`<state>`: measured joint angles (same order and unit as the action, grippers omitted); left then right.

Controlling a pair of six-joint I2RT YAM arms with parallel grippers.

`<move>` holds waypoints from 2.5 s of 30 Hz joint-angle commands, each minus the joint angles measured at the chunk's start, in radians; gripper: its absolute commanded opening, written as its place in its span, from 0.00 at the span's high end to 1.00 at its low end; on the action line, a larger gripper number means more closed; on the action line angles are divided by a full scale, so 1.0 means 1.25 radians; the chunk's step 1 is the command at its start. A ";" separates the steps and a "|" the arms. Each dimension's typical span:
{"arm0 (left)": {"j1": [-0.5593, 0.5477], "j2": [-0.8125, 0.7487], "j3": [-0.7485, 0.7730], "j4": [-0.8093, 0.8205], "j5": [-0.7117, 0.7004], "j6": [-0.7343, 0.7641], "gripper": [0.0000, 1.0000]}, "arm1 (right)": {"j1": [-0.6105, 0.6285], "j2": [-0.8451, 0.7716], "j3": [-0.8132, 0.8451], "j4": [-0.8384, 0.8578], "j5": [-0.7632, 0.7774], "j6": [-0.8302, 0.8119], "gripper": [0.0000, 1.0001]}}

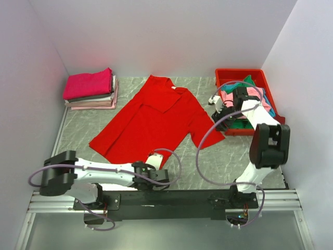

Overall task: Fold and stack the t-shirts
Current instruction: Fold the tshirt

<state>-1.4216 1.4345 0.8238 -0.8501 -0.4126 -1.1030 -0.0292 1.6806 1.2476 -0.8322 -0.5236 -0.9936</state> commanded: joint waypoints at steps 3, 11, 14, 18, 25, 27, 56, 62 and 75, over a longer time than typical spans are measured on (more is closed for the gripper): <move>0.013 -0.076 -0.039 0.039 0.034 0.025 0.99 | -0.004 0.064 0.023 -0.031 0.075 0.023 0.43; 0.018 -0.107 -0.087 0.050 0.067 0.030 0.99 | 0.012 0.042 -0.041 0.009 0.168 0.105 0.43; 0.021 -0.114 -0.097 0.065 0.071 0.034 0.99 | 0.020 0.026 -0.080 0.031 0.199 0.110 0.43; 0.024 -0.113 -0.101 0.067 0.065 0.042 0.99 | 0.072 0.015 -0.100 0.041 0.260 0.086 0.43; 0.024 -0.136 -0.123 0.075 0.066 0.027 0.99 | 0.141 -0.074 -0.152 0.032 0.360 -0.132 0.42; 0.024 -0.146 -0.128 0.079 0.067 0.023 0.99 | 0.153 -0.110 -0.200 0.066 0.403 -0.185 0.41; 0.027 -0.174 -0.134 0.078 0.067 0.011 0.99 | 0.199 0.001 -0.188 0.152 0.385 -0.200 0.96; 0.029 -0.199 -0.130 0.056 0.054 0.001 0.99 | 0.199 -0.030 -0.118 0.114 0.340 -0.158 1.00; 0.072 -0.324 -0.122 0.018 0.051 -0.024 0.99 | 0.199 -0.049 0.060 0.083 0.286 -0.075 1.00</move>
<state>-1.3464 1.0721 0.6579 -0.7990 -0.3389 -1.1038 0.2161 1.6531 1.2465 -0.7219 -0.1371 -1.1320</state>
